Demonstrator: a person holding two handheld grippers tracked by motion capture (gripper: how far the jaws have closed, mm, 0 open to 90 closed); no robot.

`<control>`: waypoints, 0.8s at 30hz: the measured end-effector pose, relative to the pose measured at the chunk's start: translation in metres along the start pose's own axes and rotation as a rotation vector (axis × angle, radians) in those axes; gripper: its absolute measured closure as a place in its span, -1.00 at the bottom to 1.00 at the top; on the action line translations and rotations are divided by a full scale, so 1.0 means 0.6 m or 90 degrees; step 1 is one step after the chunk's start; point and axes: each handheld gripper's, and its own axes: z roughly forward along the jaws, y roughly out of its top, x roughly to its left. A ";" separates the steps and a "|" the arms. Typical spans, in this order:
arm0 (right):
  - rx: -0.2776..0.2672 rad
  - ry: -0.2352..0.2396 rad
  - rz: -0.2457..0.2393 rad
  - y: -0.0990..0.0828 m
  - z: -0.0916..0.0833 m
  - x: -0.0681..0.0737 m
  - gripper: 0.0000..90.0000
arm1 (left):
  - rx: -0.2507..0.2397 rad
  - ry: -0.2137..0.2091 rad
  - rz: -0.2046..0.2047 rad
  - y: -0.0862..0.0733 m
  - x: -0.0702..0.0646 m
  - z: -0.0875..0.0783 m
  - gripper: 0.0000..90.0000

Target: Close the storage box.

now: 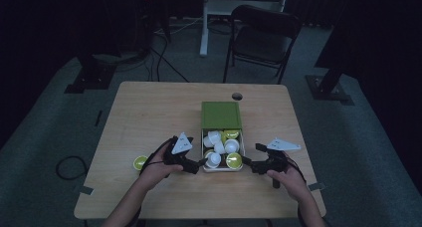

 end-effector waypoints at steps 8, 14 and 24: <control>0.004 0.003 0.003 0.004 0.004 -0.005 -0.75 | 0.000 -0.001 -0.004 0.002 0.008 0.005 -0.87; 0.001 0.002 0.007 0.007 0.013 -0.010 -0.75 | 0.003 0.016 -0.004 0.006 0.016 0.008 -0.86; -0.004 -0.001 0.019 0.014 0.023 -0.015 -0.75 | -0.001 0.027 -0.019 0.011 0.027 0.009 -0.86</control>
